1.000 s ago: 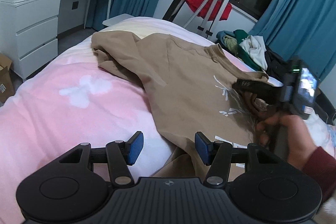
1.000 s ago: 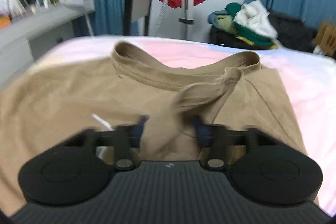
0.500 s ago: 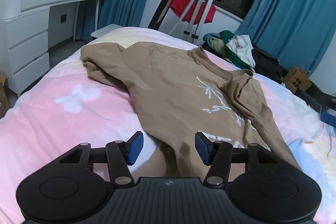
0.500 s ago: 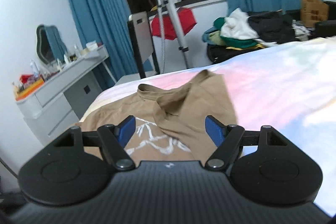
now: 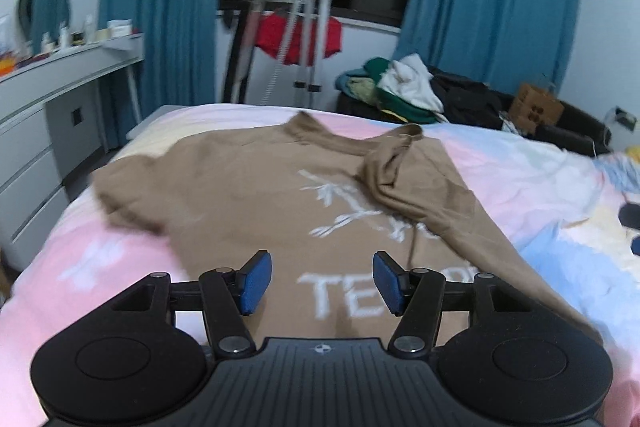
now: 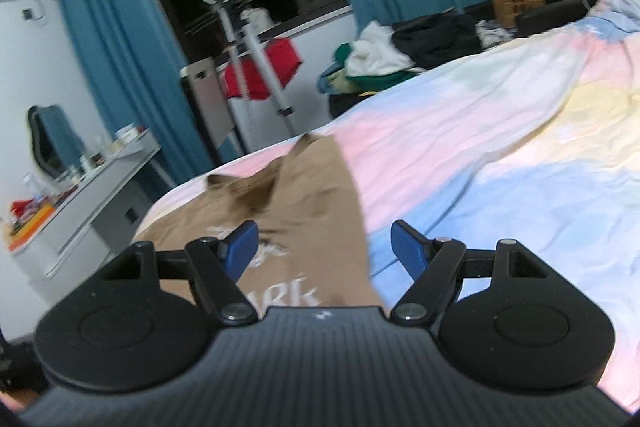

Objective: Fold clothes

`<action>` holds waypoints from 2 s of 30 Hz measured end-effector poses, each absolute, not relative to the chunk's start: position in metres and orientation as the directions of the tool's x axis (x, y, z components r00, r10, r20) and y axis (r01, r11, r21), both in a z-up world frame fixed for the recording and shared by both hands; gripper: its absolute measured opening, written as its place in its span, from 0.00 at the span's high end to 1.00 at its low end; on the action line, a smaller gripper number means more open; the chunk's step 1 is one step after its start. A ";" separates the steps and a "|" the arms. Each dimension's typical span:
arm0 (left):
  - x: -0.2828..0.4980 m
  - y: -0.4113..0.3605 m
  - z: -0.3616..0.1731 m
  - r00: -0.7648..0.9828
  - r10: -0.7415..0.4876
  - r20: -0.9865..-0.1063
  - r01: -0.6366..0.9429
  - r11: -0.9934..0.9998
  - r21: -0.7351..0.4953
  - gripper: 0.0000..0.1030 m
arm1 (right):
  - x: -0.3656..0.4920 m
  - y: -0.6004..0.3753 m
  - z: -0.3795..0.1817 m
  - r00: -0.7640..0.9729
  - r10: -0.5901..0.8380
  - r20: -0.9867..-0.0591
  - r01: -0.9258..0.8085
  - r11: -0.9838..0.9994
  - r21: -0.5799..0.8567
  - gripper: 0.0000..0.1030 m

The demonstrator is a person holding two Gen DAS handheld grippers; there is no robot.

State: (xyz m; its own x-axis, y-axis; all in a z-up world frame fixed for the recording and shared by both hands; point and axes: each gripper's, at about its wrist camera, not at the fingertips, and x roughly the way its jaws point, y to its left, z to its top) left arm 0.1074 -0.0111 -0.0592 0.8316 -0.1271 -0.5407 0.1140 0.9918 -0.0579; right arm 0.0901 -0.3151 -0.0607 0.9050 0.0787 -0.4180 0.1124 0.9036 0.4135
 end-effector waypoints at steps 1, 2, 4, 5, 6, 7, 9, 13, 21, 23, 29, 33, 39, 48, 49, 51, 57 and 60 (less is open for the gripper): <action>0.123 -0.024 -0.061 0.831 -0.127 -0.542 0.131 0.991 -0.032 0.43 | 0.093 -0.321 -0.066 0.898 0.067 -0.435 0.136 0.898 0.419 0.28; 0.139 -0.038 -0.063 0.830 -0.127 -0.543 0.149 0.989 -0.003 0.43 | 0.096 -0.326 -0.071 0.893 0.058 -0.446 0.155 0.891 0.427 0.28; 0.172 -0.062 -0.068 0.826 -0.116 -0.551 0.164 0.986 0.039 0.44 | 0.103 -0.338 -0.081 0.884 0.030 -0.467 0.200 0.878 0.434 0.28; 0.188 -0.073 -0.071 0.827 -0.106 -0.552 0.166 0.984 0.059 0.44 | 0.107 -0.343 -0.086 0.878 0.015 -0.478 0.223 0.871 0.437 0.28; 0.205 -0.084 -0.074 0.833 -0.090 -0.546 0.166 0.982 0.092 0.45 | 0.111 -0.348 -0.091 0.872 0.004 -0.490 0.245 0.863 0.442 0.28; 0.222 -0.095 -0.077 0.840 -0.072 -0.538 0.165 0.978 0.127 0.45 | 0.115 -0.352 -0.095 0.868 0.000 -0.497 0.259 0.854 0.452 0.28; 0.255 -0.117 -0.083 0.853 -0.036 -0.521 0.165 0.965 0.203 0.45 | 0.123 -0.361 -0.103 0.860 -0.006 -0.511 0.287 0.834 0.471 0.27; 0.313 -0.145 -0.100 0.847 0.044 -0.530 0.155 0.933 0.324 0.50 | 0.137 -0.367 -0.111 0.856 -0.041 -0.516 0.317 0.829 0.460 0.28; 0.359 -0.112 -0.095 0.803 0.017 -0.596 0.067 0.991 0.119 0.98 | 0.151 -0.377 -0.125 0.836 -0.039 -0.548 0.349 0.808 0.475 0.28; 0.365 -0.091 -0.090 0.796 0.037 -0.604 -0.001 0.998 0.059 0.98 | 0.152 -0.377 -0.126 0.833 -0.029 -0.553 0.351 0.801 0.486 0.28; 0.391 -0.051 -0.115 0.690 0.137 -0.711 -0.104 0.990 0.091 0.96 | 0.153 -0.375 -0.125 0.837 -0.012 -0.548 0.333 0.805 0.491 0.28; 0.366 -0.056 -0.096 0.711 0.089 -0.698 -0.012 0.993 0.115 0.66 | 0.156 -0.371 -0.124 0.845 0.033 -0.534 0.285 0.816 0.502 0.28; 0.274 -0.051 -0.052 0.736 -0.046 -0.675 0.066 0.998 0.004 0.56 | 0.157 -0.365 -0.115 0.856 0.137 -0.498 0.180 0.825 0.536 0.28; 0.073 -0.083 -0.053 0.657 -0.312 -0.686 0.229 0.950 -0.213 0.63 | 0.119 -0.361 -0.082 0.875 0.164 -0.455 0.114 0.845 0.523 0.28; 0.057 -0.088 -0.056 0.641 -0.345 -0.686 0.253 0.938 -0.236 0.64 | 0.110 -0.362 -0.078 0.875 0.158 -0.458 0.116 0.850 0.513 0.28; 0.031 -0.099 -0.063 0.624 -0.391 -0.676 0.308 0.919 -0.248 0.65 | 0.090 -0.365 -0.068 0.872 0.145 -0.468 0.124 0.859 0.497 0.27; -0.035 -0.144 -0.079 0.596 -0.446 -0.668 0.490 0.861 -0.138 0.71 | 0.023 -0.372 -0.059 0.891 0.110 -0.441 0.145 0.851 0.505 0.25; -0.049 -0.161 -0.093 0.585 -0.447 -0.676 0.549 0.832 -0.075 0.71 | 0.008 -0.380 -0.063 0.915 0.120 -0.384 0.141 0.799 0.585 0.25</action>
